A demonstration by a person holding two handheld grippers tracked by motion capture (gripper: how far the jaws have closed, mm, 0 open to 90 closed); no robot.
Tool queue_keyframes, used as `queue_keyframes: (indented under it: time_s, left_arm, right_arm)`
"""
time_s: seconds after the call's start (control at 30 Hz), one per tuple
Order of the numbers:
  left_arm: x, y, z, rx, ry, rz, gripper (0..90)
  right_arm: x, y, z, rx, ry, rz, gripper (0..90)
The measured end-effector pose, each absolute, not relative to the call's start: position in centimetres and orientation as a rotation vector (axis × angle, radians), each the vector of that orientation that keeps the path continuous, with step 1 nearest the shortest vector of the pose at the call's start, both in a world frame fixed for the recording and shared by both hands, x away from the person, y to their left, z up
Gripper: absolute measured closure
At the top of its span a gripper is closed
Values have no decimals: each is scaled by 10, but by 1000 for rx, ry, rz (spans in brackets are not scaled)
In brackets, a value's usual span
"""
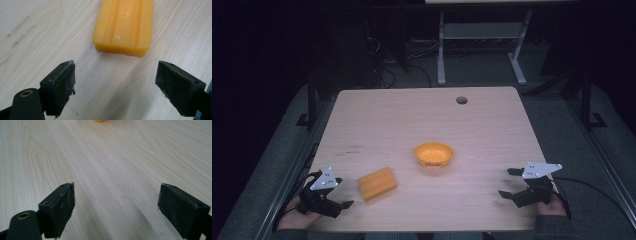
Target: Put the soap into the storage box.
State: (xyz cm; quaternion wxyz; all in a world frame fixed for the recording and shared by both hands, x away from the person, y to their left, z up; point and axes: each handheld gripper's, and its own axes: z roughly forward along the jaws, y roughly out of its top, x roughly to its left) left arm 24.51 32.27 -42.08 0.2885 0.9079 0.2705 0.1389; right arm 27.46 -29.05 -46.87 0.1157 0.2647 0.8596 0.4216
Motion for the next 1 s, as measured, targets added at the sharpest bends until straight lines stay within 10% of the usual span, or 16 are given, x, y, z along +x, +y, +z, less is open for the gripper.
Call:
queue_keyframes:
  time_s: [1.0]
  left_arm:
    - [261,293,-415,2482,627,380,160]
  right_arm:
    - [272,-287,-469,764,2521,1241,135]
